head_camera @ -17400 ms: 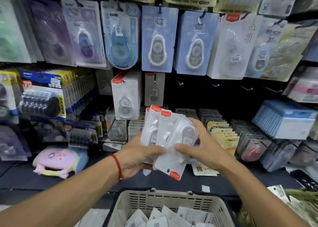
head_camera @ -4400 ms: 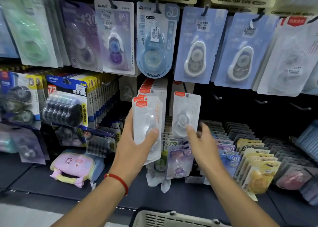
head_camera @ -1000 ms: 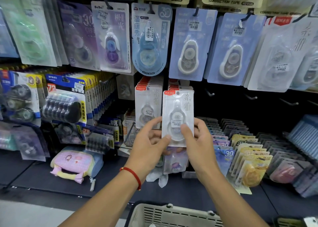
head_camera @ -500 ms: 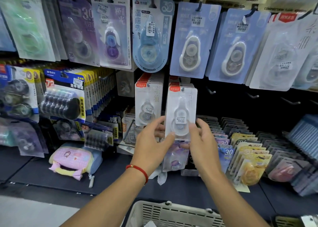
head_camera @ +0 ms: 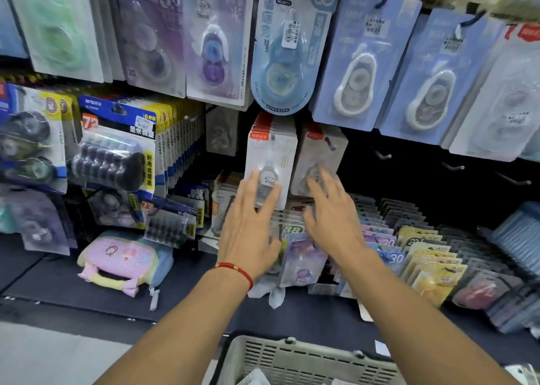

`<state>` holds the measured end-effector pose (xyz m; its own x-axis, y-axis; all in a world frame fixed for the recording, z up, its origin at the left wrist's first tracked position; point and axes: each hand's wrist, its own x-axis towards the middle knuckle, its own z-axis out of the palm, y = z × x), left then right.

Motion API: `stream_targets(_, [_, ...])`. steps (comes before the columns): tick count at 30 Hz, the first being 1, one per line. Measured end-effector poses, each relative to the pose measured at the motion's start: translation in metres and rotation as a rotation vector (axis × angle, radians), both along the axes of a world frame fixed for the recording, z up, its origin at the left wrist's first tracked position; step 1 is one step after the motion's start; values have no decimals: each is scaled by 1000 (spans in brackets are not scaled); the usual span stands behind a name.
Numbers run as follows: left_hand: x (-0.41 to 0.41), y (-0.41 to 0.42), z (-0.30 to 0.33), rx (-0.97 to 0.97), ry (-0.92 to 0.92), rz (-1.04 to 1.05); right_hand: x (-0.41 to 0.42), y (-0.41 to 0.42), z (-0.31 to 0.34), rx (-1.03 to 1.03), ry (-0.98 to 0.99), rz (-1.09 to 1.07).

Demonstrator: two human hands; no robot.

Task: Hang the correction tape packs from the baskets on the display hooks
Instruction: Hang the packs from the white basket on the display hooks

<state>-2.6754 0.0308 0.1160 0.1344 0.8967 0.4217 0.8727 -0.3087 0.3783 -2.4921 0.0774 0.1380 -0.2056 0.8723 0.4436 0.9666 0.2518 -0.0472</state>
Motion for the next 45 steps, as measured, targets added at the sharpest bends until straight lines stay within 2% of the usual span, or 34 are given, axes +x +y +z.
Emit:
stream_targets(10, [1, -2, -2, 0, -7, -18, -4, 15, -1, 35, -28, 7])
stream_targets(15, [-2, -11, -3, 21, -7, 2, 27, -23, -20, -51, 114, -7])
stream_targets(17, [1, -18, -8, -25, 0, -79, 53, -46, -36, -90, 151, 0])
stream_targets(19, [7, -29, -23, -148, 101, -255, 81, -73, -58, -196, 181, -10])
stream_targets(22, [21, -58, -59, -356, 412, -497, 122, -112, -103, -477, 189, -64])
stream_targets(25, [31, -90, -110, -543, 515, -532, 157, -147, -166, -891, 1, -143])
stream_targets(27, [37, -113, -146, -657, 464, -503, 174, -174, -211, -1081, -111, -167])
stream_targets(29, [41, -139, -178, -771, 368, -440, 186, -200, -248, -1121, -144, -164])
stream_targets(34, [56, -194, -224, -964, 169, -329, 186, -229, -297, -981, -168, -140])
stream_targets(38, [65, -208, -229, -986, 83, -267, 176, -238, -318, -910, -179, -138])
stream_targets(40, [68, -208, -227, -991, 29, -233, 178, -240, -323, -963, -138, -132])
stream_targets(45, [81, -206, -223, -1020, -208, -125, 196, -238, -304, -1084, 147, -191])
